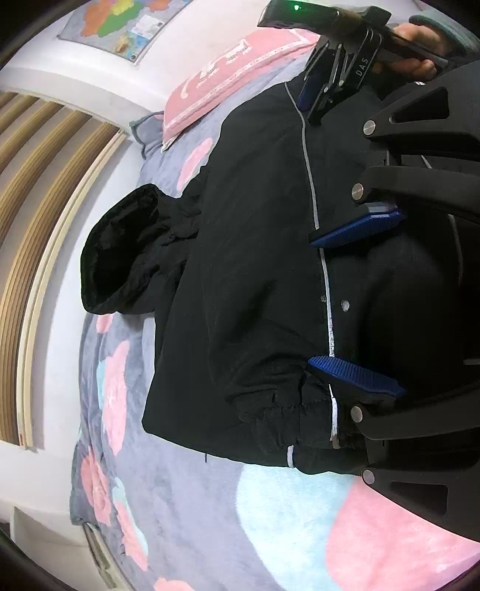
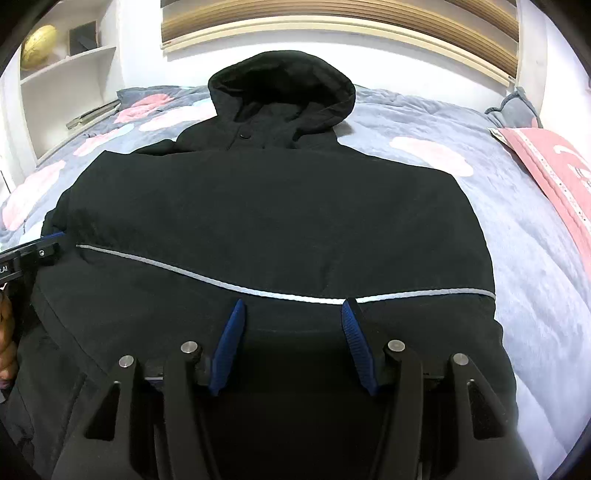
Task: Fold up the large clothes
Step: 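Grasp the hood with both grippers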
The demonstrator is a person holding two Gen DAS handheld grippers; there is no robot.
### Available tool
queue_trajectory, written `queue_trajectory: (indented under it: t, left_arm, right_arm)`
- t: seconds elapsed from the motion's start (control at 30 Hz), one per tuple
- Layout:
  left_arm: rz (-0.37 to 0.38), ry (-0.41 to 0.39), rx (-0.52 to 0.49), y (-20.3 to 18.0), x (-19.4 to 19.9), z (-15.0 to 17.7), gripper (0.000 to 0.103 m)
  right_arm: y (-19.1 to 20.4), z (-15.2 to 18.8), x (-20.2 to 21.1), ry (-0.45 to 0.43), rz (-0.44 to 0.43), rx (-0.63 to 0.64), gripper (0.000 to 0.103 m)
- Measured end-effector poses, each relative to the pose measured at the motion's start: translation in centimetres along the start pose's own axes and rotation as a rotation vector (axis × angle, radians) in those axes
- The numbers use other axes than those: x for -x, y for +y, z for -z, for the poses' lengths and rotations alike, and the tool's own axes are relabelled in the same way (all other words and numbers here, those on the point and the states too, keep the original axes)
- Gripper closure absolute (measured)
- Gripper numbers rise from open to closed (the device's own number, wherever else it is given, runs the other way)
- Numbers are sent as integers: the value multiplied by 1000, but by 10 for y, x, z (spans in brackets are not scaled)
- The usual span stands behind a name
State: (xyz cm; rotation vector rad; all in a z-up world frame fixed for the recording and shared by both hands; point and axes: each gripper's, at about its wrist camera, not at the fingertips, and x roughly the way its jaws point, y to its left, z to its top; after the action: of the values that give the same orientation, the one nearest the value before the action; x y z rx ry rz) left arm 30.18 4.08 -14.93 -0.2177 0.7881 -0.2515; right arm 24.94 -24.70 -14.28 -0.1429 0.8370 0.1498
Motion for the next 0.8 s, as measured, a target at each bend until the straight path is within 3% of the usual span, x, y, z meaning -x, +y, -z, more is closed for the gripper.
queue_trajectory:
  t: [0.13,0.33,0.6,0.73,0.8]
  left_arm:
    - [-10,48,13,-3,1,-9,41]
    - [65,74,116,-8,38,-61,41]
    - [102,66,119,-26,83,-156,40]
    - [115,54,104,-37,86,-199,40]
    - [122,49,92,-42,83,-219,40]
  right_arm:
    - [1,-7,2,63,16,-4,45]
    - [-16,-42,22,207,-48,-82,45]
    - [-59,-128,78,206,-100,-259,42]
    - [-72,-174,96,153,-72,-286,29]
    - [-76,-193,96,137,-66,-302,29]
